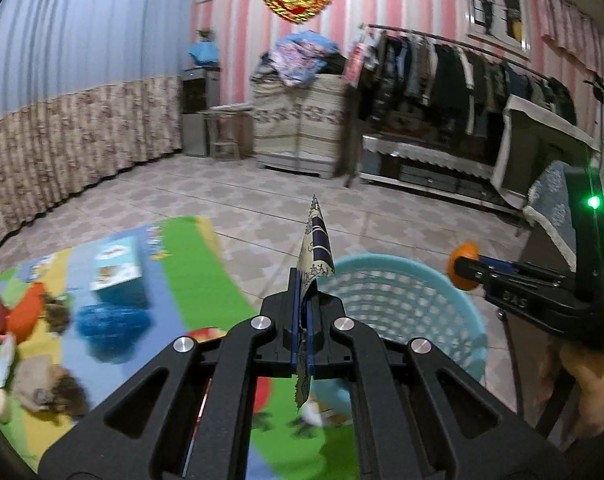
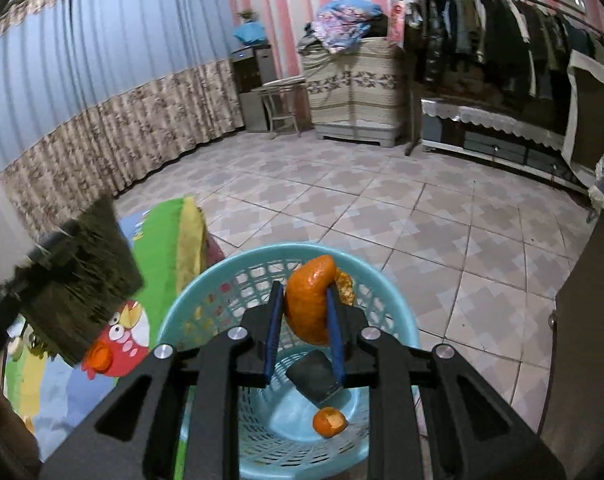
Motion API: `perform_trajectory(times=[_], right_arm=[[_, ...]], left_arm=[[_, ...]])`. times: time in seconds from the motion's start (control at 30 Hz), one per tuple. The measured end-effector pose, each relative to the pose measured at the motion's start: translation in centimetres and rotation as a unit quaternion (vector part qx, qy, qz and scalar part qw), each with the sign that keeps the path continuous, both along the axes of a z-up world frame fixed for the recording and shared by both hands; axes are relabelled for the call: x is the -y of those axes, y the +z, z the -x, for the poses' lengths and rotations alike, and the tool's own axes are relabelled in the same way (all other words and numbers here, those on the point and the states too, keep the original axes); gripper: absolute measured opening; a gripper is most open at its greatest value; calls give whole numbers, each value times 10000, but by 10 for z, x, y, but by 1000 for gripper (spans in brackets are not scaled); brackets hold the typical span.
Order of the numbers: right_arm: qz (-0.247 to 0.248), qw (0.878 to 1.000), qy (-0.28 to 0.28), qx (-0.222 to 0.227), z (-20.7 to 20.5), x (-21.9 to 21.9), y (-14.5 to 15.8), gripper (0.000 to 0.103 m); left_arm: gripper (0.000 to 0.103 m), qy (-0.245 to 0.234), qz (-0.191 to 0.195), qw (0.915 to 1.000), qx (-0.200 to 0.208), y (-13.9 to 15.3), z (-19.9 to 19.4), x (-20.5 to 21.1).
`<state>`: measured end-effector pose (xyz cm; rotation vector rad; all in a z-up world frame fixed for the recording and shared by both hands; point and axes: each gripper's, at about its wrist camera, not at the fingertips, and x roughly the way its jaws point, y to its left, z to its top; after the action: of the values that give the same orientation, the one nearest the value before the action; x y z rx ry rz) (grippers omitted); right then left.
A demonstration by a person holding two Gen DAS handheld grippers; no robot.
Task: Collect trash
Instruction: 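Drop the paper card into the basket with the left gripper while the right carries the orange over, then open the right gripper to drop the orange into the basket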
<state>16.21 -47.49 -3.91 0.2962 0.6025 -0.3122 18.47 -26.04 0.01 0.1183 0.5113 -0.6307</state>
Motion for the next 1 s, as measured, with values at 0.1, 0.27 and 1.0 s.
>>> perform_trajectory(times=[0.1, 0.27, 1.0], right_arm=[[-102, 9999, -87, -16, -2, 10, -6, 22], [-290, 9994, -176, 18, -1, 24, -12, 22], [45, 9997, 161, -202, -25, -15, -20, 22]], left_arm=[[1, -187, -35, 9998, -69, -10, -1, 26], [2, -302, -166, 9992, -184, -24, -12, 54], [95, 926, -324, 9950, 192, -13, -34, -9]])
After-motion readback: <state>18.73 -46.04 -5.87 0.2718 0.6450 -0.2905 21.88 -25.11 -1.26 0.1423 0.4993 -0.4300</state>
